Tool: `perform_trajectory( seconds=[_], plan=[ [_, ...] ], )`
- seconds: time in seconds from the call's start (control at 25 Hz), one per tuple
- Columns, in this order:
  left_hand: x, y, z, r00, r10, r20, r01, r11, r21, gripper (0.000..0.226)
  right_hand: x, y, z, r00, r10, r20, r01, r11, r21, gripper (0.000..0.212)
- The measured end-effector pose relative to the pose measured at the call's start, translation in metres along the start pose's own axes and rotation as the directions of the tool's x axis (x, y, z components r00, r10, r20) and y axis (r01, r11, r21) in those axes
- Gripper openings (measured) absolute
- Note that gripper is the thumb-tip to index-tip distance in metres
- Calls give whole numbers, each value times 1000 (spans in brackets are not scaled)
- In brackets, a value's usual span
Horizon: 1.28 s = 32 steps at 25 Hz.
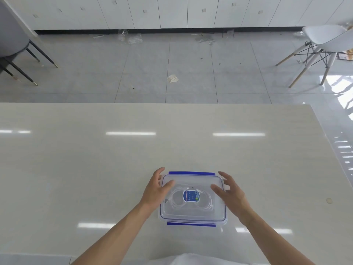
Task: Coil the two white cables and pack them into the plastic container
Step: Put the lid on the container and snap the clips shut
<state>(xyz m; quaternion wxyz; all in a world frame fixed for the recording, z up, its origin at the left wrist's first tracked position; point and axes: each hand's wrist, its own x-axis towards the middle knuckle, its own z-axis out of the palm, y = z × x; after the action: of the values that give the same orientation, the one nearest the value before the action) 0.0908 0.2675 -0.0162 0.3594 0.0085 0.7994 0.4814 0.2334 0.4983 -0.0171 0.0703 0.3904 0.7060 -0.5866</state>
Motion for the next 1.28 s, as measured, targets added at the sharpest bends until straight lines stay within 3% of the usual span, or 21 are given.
perform_trajectory(
  seconds=[0.2,0.36,1.0,1.12,1.2,1.28],
  plan=[
    [-36,-31,-4,995,-90,40,92,994,-62,63,-47,33,-3,985,157,75,-162,985,67,51],
    [-56,-50,-1,987,-156,29,158,984,-87,63,-68,42,8,968,251,19,-251,958,135,50],
    [-70,-45,6,976,-214,39,217,961,-174,56,-78,35,10,962,253,102,-267,952,150,46],
    [-75,-44,2,989,-141,51,146,982,-120,70,-79,31,7,949,281,142,-304,935,182,47],
    [-80,-49,-3,997,-20,72,24,998,-54,94,-78,29,6,939,303,162,-334,916,221,50],
    [-83,-56,-4,980,130,149,-147,983,111,104,-77,27,5,931,319,178,-356,902,245,52]
  ],
)
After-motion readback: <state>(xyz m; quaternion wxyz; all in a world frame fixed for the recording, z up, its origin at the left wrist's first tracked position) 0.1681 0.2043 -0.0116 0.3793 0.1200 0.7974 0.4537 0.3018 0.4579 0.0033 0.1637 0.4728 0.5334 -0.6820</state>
